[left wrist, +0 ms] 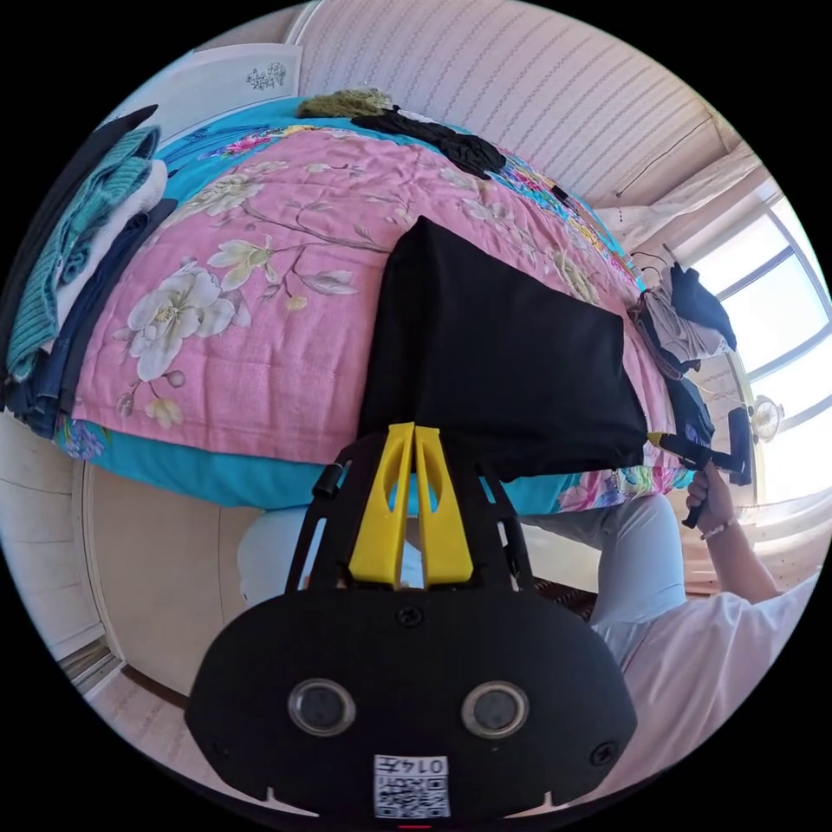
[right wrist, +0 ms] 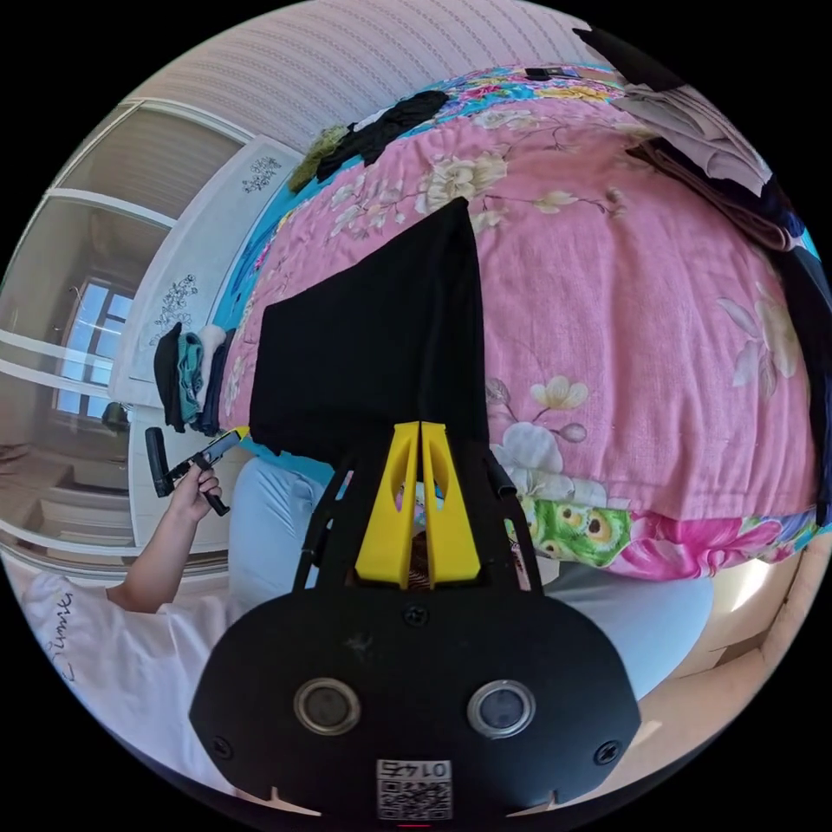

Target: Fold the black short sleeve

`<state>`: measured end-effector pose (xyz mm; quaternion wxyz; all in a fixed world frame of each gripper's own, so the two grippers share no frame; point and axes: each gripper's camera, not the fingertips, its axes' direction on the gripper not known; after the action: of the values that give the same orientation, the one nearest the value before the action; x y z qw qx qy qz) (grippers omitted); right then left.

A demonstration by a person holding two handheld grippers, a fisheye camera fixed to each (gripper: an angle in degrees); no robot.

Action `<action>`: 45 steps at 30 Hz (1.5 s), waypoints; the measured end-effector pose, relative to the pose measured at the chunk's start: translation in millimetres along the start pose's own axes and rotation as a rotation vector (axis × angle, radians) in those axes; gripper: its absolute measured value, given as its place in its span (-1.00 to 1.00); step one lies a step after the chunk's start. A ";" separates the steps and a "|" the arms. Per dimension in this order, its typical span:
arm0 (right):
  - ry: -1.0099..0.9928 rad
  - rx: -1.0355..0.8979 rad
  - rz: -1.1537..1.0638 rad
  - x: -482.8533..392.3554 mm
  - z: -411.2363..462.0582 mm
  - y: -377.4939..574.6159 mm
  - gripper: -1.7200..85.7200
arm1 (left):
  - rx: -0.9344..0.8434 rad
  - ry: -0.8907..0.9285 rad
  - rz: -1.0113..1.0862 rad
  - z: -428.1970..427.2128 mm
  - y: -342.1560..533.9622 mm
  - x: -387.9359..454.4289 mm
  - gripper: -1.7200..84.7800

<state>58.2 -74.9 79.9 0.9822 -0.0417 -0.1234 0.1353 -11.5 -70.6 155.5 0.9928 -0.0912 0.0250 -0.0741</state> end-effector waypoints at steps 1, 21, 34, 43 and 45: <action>0.018 -0.017 0.007 -0.8 11.4 -1.4 -0.97 | 0.015 -0.021 0.001 -0.7 3.9 3.1 -0.98; 0.417 -0.187 -0.609 -199.9 150.6 -76.4 -0.97 | 0.036 0.102 0.718 76.9 79.8 191.7 -0.98; 0.519 -0.253 -0.546 -242.1 254.2 -146.3 -0.97 | 0.121 -0.039 0.656 157.1 91.6 207.4 -0.98; 0.576 -0.226 -0.651 -261.6 233.4 -176.0 -0.97 | 0.155 -0.096 0.740 156.5 125.5 225.9 -0.98; 0.573 -0.186 -0.610 -257.6 233.4 -187.1 -0.97 | 0.112 -0.087 0.690 177.5 128.5 220.8 -0.98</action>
<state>-193.5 -314.3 267.4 0.9638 -0.1274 0.1364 -0.1902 236.1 52.3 298.1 0.9629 -0.0257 0.0078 0.2685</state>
